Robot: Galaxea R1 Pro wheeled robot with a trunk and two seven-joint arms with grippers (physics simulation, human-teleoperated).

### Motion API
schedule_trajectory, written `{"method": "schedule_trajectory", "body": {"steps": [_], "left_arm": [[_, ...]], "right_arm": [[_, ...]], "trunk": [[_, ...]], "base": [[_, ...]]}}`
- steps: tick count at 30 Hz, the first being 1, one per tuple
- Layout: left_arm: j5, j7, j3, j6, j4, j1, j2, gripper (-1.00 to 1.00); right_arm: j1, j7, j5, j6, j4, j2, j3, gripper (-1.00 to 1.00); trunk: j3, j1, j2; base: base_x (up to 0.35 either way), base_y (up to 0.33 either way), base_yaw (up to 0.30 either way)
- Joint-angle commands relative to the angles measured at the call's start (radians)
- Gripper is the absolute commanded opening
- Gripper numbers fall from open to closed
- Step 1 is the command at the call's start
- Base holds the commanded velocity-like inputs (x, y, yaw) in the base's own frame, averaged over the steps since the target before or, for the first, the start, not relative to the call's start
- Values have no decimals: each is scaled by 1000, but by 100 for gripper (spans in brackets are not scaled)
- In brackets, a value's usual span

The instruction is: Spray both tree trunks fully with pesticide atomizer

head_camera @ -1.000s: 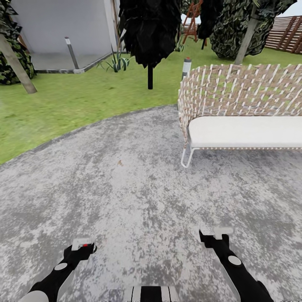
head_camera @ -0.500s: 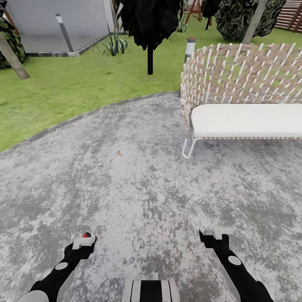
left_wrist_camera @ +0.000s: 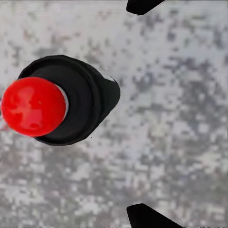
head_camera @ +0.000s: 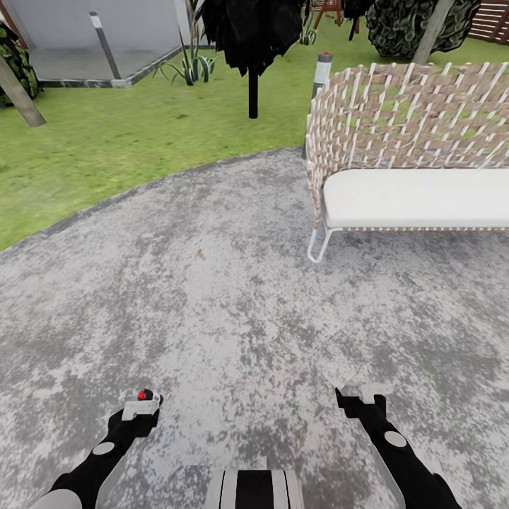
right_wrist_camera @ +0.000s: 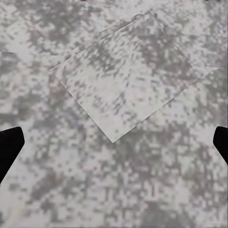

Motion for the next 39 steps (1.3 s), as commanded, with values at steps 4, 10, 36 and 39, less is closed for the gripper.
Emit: {"method": "schedule_trajectory", "body": {"steps": [4,10,36,39], "left_arm": [[-4,1,5,-3,1,0,0,100],[-3,2,6,-4,0,0,0,100],[-3,2,6,-5,0,0,-1,100],[-3,2,5,-5,0,0,-1,100]], "right_arm": [[0,0,0,-4,1,0,0,100],[0,0,0,-3,1,0,0,100],[0,-1,0,-4,1,0,0,100],[0,0,0,-4,1,0,0,100]], "trunk": [[-1,0,0],[-1,0,0],[-1,0,0],[-1,0,0]], "base": [[156,0,0],[50,0,0],[11,0,0],[0,0,0]]}}
